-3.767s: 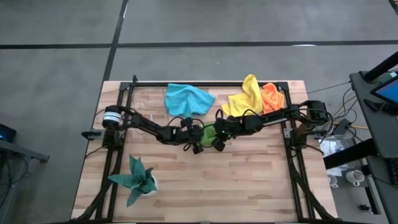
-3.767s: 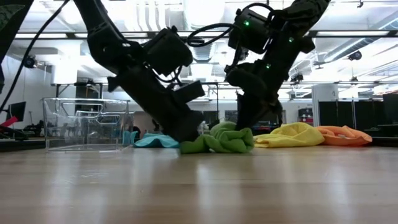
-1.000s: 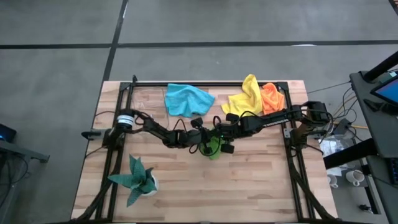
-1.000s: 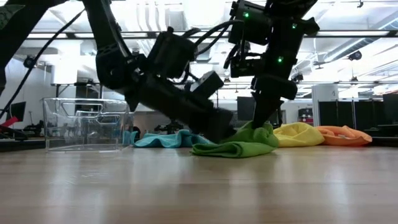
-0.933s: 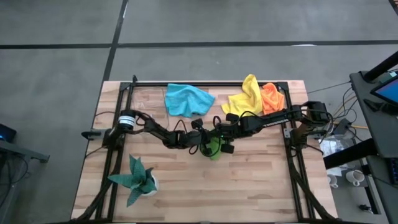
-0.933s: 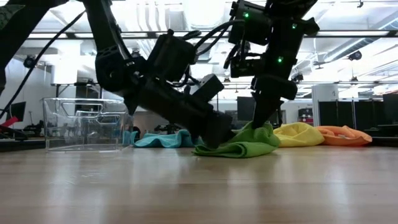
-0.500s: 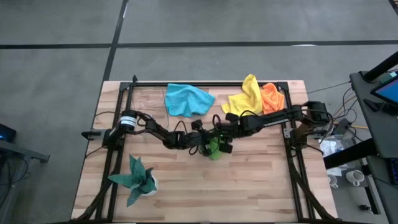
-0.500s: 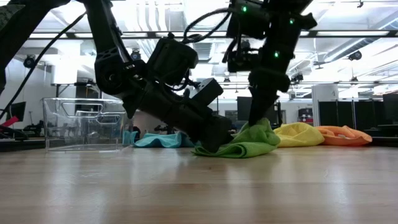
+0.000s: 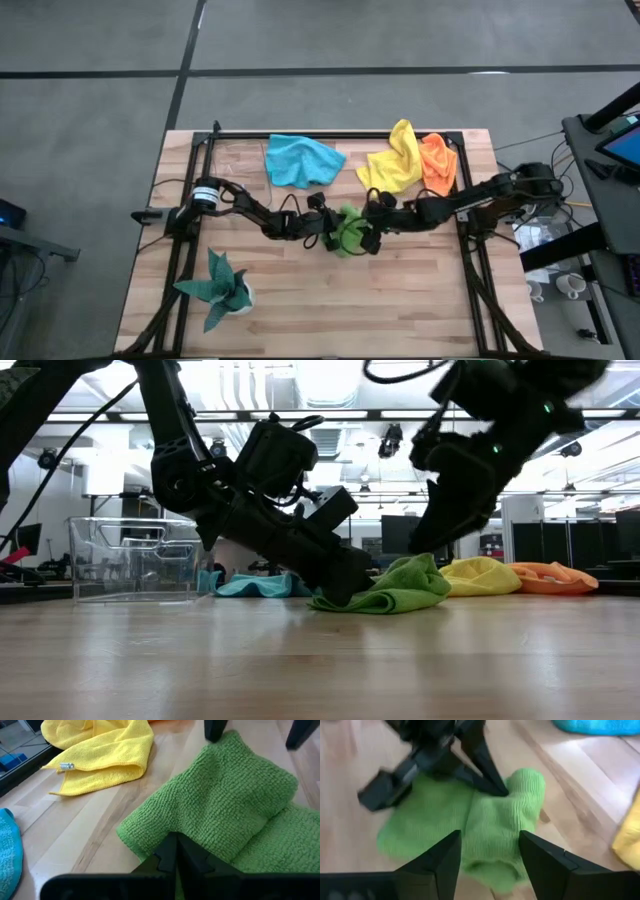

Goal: Roll microfiber towels into tight, uniform cylinder then place into a basket
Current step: Roll the green microfiber towel

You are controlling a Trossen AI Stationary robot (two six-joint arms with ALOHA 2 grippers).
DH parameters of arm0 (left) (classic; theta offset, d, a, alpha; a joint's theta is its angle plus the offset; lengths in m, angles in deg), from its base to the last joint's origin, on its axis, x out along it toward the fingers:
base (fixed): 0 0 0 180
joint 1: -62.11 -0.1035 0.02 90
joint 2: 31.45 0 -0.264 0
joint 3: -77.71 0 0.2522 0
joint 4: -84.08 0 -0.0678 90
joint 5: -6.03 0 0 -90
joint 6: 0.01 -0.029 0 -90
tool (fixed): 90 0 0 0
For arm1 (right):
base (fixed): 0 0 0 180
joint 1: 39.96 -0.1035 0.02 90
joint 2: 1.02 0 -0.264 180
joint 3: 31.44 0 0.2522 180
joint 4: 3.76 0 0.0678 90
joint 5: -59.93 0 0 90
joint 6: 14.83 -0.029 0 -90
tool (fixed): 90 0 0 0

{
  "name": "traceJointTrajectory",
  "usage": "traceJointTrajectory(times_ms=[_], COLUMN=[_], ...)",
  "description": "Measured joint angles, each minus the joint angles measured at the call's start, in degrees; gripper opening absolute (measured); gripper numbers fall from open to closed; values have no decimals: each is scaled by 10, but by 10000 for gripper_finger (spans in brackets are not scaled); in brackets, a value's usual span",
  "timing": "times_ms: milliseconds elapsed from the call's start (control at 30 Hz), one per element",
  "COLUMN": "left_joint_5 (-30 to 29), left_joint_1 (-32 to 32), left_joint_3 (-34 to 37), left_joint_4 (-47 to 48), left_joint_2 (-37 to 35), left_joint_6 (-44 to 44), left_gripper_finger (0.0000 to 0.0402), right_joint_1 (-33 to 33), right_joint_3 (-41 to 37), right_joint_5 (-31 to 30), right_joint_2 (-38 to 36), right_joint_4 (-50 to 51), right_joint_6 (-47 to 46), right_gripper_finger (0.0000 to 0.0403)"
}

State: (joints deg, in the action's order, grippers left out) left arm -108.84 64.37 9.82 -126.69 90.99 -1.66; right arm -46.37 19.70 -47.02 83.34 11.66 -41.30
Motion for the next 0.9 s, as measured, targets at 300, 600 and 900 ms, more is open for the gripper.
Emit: traceJointTrajectory(times_ms=[300,600,900], left_joint_5=[1,1,1], left_joint_1=[0,0,0], left_joint_3=[0,0,0], left_joint_4=[0,0,3], left_joint_2=[0,0,0], left_joint_6=[-2,-2,-2], left_gripper_finger=[0,0,0], right_joint_1=[0,-1,-2], right_joint_3=[-88,-99,-106], right_joint_5=[-131,-81,-71], right_joint_2=[-21,5,-29], right_joint_4=[-114,-138,-140], right_joint_6=[-49,-147,-177], right_gripper_finger=[194,196,194])
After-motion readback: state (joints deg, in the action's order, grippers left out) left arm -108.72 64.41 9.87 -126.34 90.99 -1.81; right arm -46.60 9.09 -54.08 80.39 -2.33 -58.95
